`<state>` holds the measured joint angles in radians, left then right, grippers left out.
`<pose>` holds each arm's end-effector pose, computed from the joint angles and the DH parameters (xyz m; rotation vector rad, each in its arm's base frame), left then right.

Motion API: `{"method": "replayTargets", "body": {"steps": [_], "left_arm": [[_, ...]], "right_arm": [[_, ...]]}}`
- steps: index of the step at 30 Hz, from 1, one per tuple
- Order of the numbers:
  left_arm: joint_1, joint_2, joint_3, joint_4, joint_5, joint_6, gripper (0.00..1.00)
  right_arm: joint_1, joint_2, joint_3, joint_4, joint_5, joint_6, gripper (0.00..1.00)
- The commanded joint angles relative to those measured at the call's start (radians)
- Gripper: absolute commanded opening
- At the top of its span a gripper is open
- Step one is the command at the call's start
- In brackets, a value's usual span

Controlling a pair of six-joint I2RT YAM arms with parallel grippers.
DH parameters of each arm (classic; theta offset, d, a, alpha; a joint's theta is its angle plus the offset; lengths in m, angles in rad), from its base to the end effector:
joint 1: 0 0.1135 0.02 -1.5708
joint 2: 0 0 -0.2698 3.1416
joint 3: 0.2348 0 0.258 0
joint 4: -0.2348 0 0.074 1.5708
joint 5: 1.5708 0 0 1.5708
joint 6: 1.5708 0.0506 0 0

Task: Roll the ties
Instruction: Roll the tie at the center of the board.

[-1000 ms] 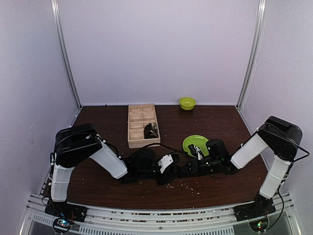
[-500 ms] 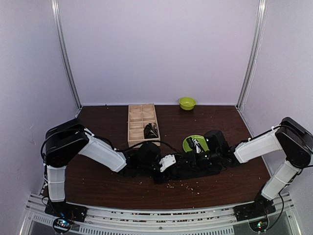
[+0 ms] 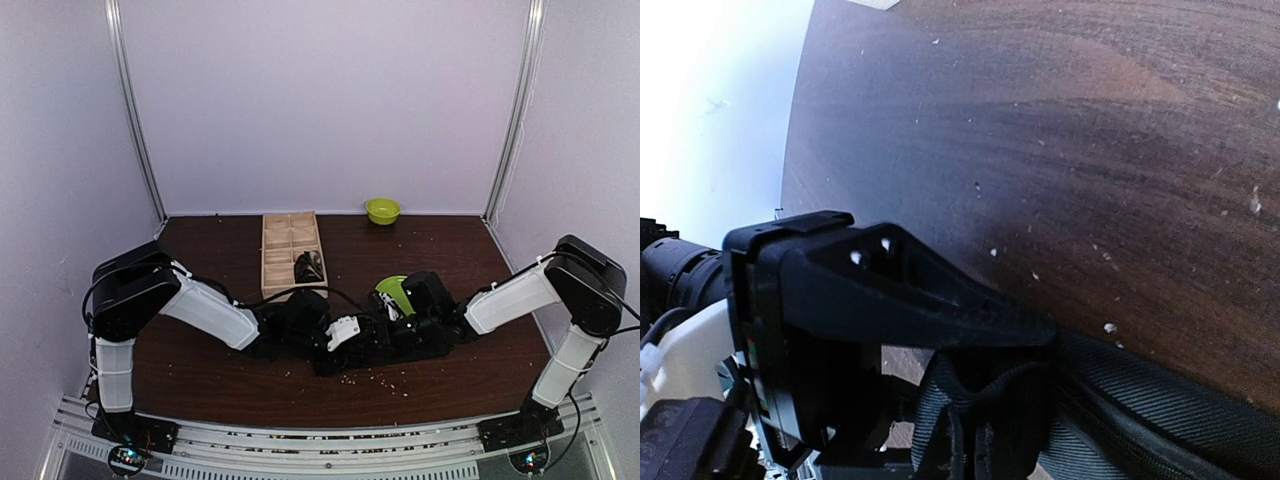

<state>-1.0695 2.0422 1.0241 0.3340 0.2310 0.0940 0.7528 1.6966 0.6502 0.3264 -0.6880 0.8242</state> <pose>0.1921 -0.3746 0.0939 1.3992 1.8920 -0.7637 0.2090 0.2398 0.1194 -0.3292 2.6154 1.4932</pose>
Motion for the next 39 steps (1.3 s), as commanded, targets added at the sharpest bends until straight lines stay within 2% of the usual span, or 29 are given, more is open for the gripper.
{"method": "replayTargets", "body": {"steps": [1,4,8,13,19,26,29,32,35,39], "left_arm": [[0.013,-0.01,-0.032,-0.069,-0.012,-0.007,0.66],[0.018,-0.043,-0.084,0.045,0.003,-0.03,0.77],[0.018,-0.059,-0.136,0.197,0.013,-0.053,0.83],[0.018,-0.015,-0.168,0.4,0.031,-0.126,0.83],[0.014,0.075,-0.135,0.544,0.031,-0.222,0.84],[-0.004,0.155,-0.065,0.571,0.025,-0.241,0.86],[-0.004,0.17,-0.032,0.513,0.039,-0.219,0.78],[-0.006,0.164,-0.017,0.418,0.04,-0.177,0.57],[-0.006,0.138,-0.043,0.369,0.037,-0.144,0.46],[-0.006,0.103,-0.074,0.302,0.038,-0.109,0.42]], "right_arm": [[-0.013,0.039,-0.037,-0.033,0.03,-0.035,0.0],[-0.035,0.047,-0.078,0.008,0.021,-0.04,0.0],[-0.067,0.04,-0.126,0.037,0.022,-0.056,0.0],[-0.107,0.022,-0.162,0.031,0.029,-0.092,0.0],[-0.11,0.027,-0.173,0.01,0.06,-0.134,0.0],[-0.109,0.037,-0.179,0.039,0.064,-0.119,0.0],[-0.109,0.035,-0.177,0.04,0.062,-0.117,0.0],[-0.109,0.025,-0.173,0.036,0.059,-0.117,0.0],[-0.11,0.002,-0.167,0.018,0.052,-0.12,0.01],[-0.114,-0.082,-0.143,-0.051,0.046,-0.129,0.19]]}}
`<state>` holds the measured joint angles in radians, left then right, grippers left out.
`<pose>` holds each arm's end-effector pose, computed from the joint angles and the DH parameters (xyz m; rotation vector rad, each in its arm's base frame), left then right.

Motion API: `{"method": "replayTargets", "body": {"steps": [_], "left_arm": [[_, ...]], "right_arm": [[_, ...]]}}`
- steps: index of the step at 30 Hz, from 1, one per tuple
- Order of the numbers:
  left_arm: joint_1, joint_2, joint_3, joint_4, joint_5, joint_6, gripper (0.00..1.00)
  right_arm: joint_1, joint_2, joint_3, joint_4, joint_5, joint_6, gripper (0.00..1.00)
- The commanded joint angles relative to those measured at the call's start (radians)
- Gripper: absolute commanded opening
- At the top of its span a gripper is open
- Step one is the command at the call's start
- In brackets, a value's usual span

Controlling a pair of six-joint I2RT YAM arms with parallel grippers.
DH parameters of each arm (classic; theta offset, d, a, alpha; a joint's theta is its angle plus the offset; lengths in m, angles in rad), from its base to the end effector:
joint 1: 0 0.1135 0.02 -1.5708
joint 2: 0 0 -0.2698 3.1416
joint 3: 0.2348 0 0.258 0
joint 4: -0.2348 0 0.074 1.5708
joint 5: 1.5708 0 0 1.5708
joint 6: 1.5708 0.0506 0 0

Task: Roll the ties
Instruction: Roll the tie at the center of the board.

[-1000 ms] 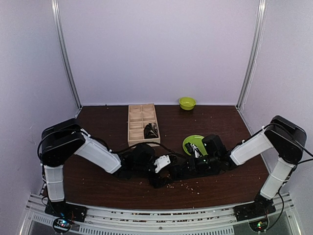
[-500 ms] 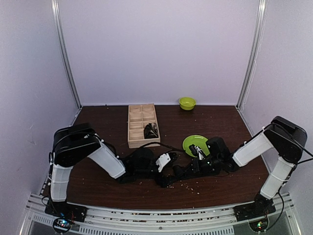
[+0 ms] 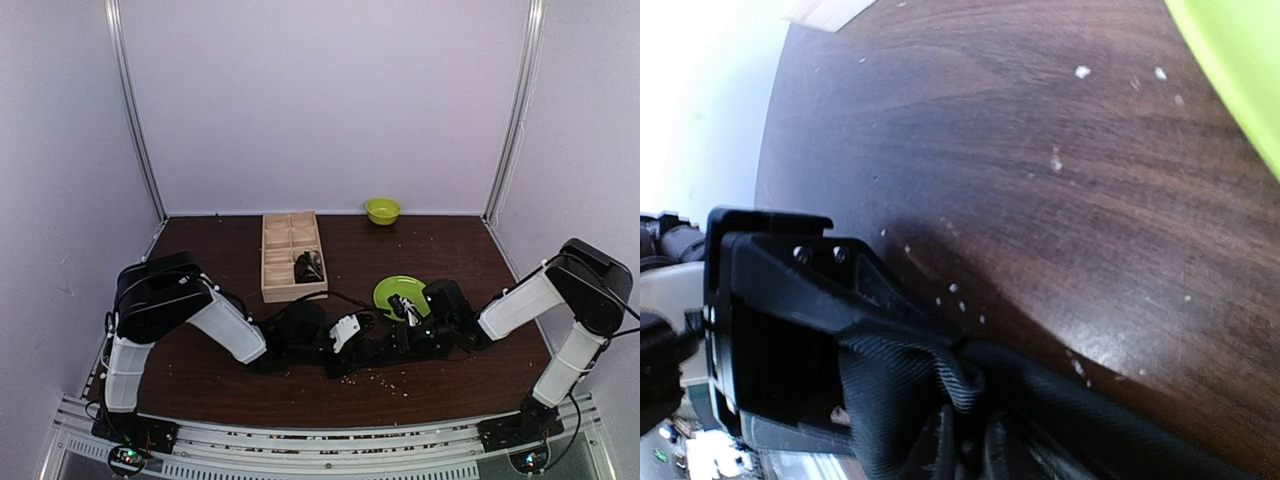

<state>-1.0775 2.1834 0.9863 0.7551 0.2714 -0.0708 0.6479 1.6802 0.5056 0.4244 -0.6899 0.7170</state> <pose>0.1934 -0.3883 0.0700 1.1914 1.7810 -0.9788 0.2073 0.1973 0.0963 -0.3111 2.5697 1.4147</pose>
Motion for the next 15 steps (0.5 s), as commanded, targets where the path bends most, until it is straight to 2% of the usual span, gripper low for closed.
{"method": "replayTargets", "body": {"steps": [1,3,5,12,15], "left_arm": [[0.001,-0.046,-0.045,-0.127,-0.005,0.063,0.42],[-0.001,-0.057,-0.051,-0.153,-0.015,0.078,0.42],[-0.002,-0.065,-0.041,-0.193,-0.023,0.094,0.42],[-0.004,-0.063,-0.009,-0.27,-0.038,0.12,0.42],[-0.004,-0.062,-0.008,-0.276,-0.038,0.121,0.42]], "right_arm": [[-0.01,-0.092,0.008,-0.166,0.045,-0.02,0.25],[-0.008,-0.139,0.022,-0.189,0.032,-0.008,0.35],[-0.006,-0.167,0.036,-0.199,0.01,0.014,0.41],[0.027,-0.129,0.11,-0.267,-0.019,0.016,0.43],[0.043,-0.077,0.137,-0.277,-0.01,0.015,0.39]]}}
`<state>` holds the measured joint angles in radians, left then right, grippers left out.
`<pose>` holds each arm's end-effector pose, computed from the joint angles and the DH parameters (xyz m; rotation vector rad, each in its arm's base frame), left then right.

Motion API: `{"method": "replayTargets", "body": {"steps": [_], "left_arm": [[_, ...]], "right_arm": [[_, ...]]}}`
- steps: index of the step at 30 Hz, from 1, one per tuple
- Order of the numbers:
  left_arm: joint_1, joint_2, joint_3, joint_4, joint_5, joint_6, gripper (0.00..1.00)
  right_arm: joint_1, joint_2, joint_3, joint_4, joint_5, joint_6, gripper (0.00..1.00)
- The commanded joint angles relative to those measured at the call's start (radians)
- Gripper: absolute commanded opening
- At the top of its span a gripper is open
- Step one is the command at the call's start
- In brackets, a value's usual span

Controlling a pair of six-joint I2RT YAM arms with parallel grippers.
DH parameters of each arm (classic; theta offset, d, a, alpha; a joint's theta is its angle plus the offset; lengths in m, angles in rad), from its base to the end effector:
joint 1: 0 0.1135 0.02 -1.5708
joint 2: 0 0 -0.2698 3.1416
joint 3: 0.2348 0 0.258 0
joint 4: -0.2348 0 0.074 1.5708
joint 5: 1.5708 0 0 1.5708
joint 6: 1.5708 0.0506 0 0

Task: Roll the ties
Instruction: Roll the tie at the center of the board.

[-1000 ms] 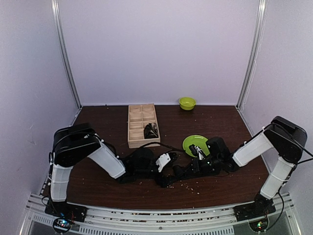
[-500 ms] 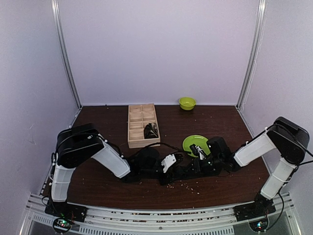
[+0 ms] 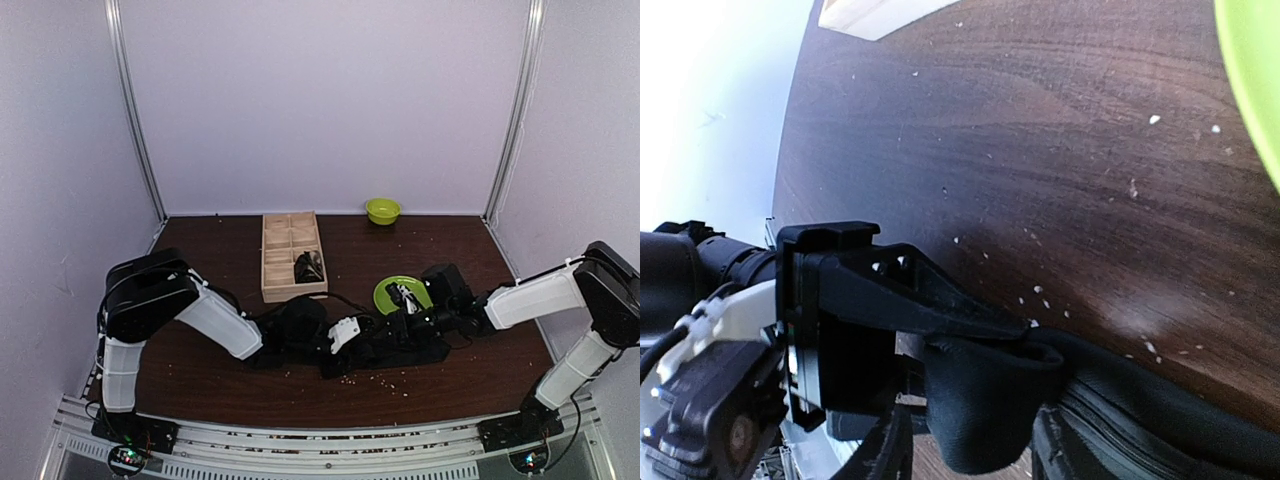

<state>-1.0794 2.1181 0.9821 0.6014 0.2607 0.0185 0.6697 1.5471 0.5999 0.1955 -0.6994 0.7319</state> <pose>0.1896 -0.3820 0.0790 1.2963 1.8022 -0.8888 0.2081 0.2063 0.1376 -0.3271 2.5840 1.4372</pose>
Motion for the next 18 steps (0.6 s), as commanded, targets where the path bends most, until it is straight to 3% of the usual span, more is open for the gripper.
{"method": "replayTargets", "body": {"steps": [1,9,13,15,18], "left_arm": [[-0.002,0.002,-0.001,-0.126,-0.027,0.032,0.42],[-0.002,0.008,0.015,-0.158,-0.034,0.04,0.42],[-0.002,0.008,0.026,-0.171,-0.039,0.04,0.43],[-0.001,0.006,0.026,-0.167,-0.045,0.033,0.49],[-0.001,-0.013,0.0,-0.113,-0.046,0.011,0.68]], "right_arm": [[0.025,0.073,0.05,-0.053,-0.001,-0.001,0.37],[0.038,0.109,0.046,-0.096,0.027,-0.038,0.27],[0.037,0.111,0.026,-0.076,0.027,-0.044,0.0],[0.033,0.116,0.02,-0.071,0.035,-0.052,0.0],[0.019,0.12,0.002,-0.06,0.047,-0.069,0.0]]}}
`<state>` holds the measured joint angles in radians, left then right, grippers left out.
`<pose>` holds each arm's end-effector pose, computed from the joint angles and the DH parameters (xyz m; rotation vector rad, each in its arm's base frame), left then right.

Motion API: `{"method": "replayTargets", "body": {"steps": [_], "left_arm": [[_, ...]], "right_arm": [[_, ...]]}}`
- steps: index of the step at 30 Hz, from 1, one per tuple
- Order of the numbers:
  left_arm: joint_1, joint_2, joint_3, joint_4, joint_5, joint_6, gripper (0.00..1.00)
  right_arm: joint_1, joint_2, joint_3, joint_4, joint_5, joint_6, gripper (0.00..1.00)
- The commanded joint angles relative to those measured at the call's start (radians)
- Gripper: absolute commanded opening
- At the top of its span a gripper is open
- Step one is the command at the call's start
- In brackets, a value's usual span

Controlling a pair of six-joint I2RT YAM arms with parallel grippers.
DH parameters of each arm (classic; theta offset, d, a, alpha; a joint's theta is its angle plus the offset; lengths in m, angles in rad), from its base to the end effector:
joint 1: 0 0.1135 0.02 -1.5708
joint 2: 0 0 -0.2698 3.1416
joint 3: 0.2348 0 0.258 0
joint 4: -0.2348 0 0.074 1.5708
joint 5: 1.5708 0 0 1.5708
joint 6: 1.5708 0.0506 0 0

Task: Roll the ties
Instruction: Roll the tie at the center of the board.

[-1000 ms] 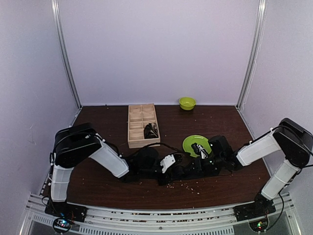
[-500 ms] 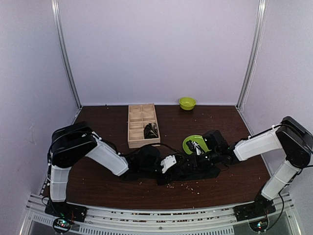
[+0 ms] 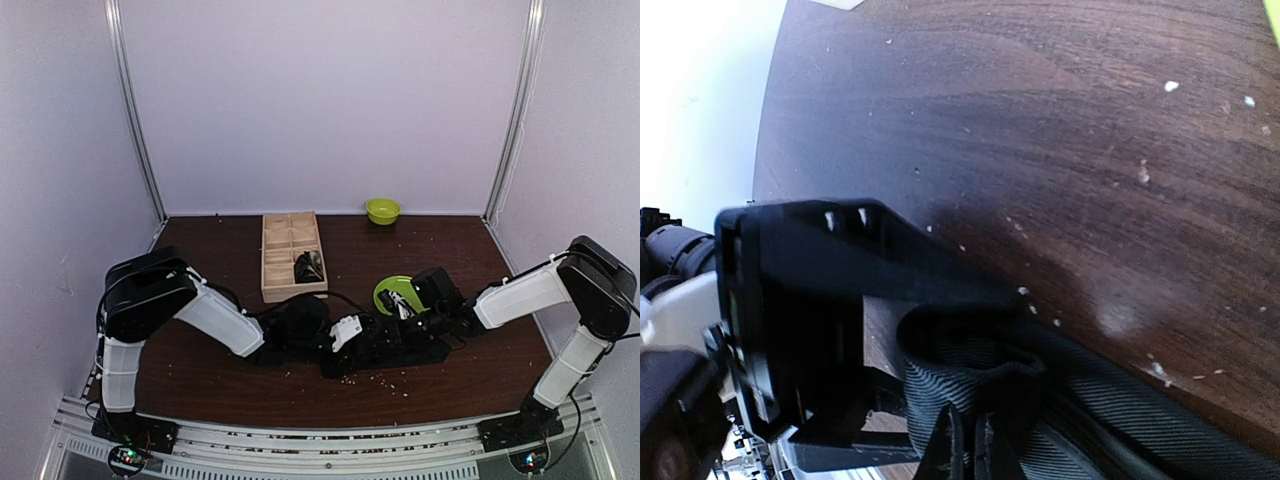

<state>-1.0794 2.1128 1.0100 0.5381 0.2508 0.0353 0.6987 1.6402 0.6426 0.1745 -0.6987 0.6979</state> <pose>0.1918 -0.3849 0.0819 1.3172 1.8195 -0.8597 0.2102 0.2191 0.1217 -0.3799 2.6508 1.4083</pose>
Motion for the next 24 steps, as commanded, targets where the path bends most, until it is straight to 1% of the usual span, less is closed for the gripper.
{"method": "replayTargets", "body": {"steps": [1,4,7,14,18,24], "left_arm": [[0.0,-0.015,-0.043,-0.023,-0.037,-0.014,0.73],[0.001,-0.041,-0.093,0.067,-0.039,-0.033,0.81],[0.001,-0.041,-0.115,0.14,-0.031,-0.054,0.86],[-0.003,0.01,-0.123,0.295,-0.011,-0.094,0.87],[-0.005,0.06,-0.094,0.374,-0.006,-0.123,0.87],[-0.013,0.136,-0.032,0.44,0.016,-0.206,0.87]], "right_arm": [[-0.018,0.025,-0.052,-0.033,0.048,-0.04,0.0],[-0.041,0.012,-0.084,-0.027,0.056,-0.06,0.0],[-0.057,0.0,-0.107,-0.034,0.08,-0.086,0.0],[-0.081,0.028,-0.142,-0.022,0.105,-0.115,0.0],[-0.08,0.043,-0.156,0.021,0.102,-0.102,0.0],[-0.08,0.048,-0.171,0.057,0.107,-0.082,0.0]]}}
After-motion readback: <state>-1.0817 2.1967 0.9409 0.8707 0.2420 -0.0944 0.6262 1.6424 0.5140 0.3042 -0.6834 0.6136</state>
